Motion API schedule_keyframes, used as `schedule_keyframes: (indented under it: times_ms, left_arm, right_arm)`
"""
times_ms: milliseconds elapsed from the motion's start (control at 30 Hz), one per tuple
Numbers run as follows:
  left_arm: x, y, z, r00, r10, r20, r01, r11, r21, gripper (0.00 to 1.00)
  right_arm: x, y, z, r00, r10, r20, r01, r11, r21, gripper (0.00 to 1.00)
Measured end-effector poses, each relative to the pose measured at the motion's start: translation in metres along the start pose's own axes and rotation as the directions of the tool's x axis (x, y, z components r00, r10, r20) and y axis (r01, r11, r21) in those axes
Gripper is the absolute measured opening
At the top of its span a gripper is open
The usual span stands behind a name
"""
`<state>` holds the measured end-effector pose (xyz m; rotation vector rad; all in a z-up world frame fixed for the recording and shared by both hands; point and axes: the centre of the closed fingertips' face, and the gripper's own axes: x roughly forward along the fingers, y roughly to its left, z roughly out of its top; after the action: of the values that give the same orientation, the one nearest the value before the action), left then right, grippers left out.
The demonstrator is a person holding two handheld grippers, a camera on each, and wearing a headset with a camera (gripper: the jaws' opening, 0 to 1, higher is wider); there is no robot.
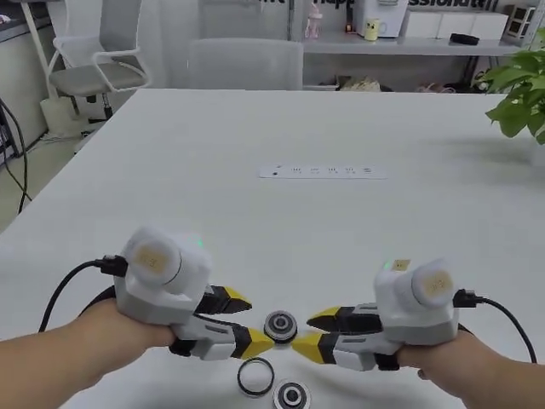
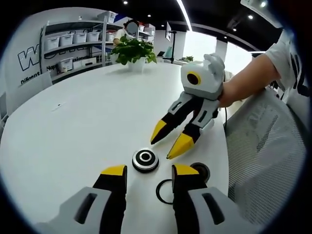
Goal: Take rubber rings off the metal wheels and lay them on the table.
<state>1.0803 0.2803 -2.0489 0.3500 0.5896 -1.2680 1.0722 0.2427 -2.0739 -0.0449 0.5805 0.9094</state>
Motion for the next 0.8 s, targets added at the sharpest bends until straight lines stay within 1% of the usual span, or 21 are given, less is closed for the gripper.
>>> schedule_keyframes:
  times_ms: [167,533,667,800]
  left_arm:
    - [0.007,0.0,0.003,1.0,-0.005,0.003,0.005,1.0,-0.008,0.31]
    - [0.022,-0.002,0.005,0.9999,-0.01,0.001,0.011,1.0,-0.02,0.24]
    - [0.025,0.0,0.004,0.9999,-0.002,-0.01,0.002,1.0,-0.017,0.2]
    - [0.028,0.004,0.003,0.9999,0.003,-0.01,-0.004,1.0,-0.028,0.18]
  right_arm:
    - [-0.001,-0.001,-0.001,1.0,-0.002,0.0,0.002,1.0,0.0,0.25]
    - [-0.002,0.0,-0.005,1.0,-0.002,-0.005,0.002,1.0,0.003,0.25]
    - [-0.002,-0.001,-0.005,1.0,-0.003,-0.006,0.003,1.0,0.004,0.25]
    - [-0.001,-0.001,-0.004,1.0,0.0,-0.004,0.0,1.0,0.004,0.25]
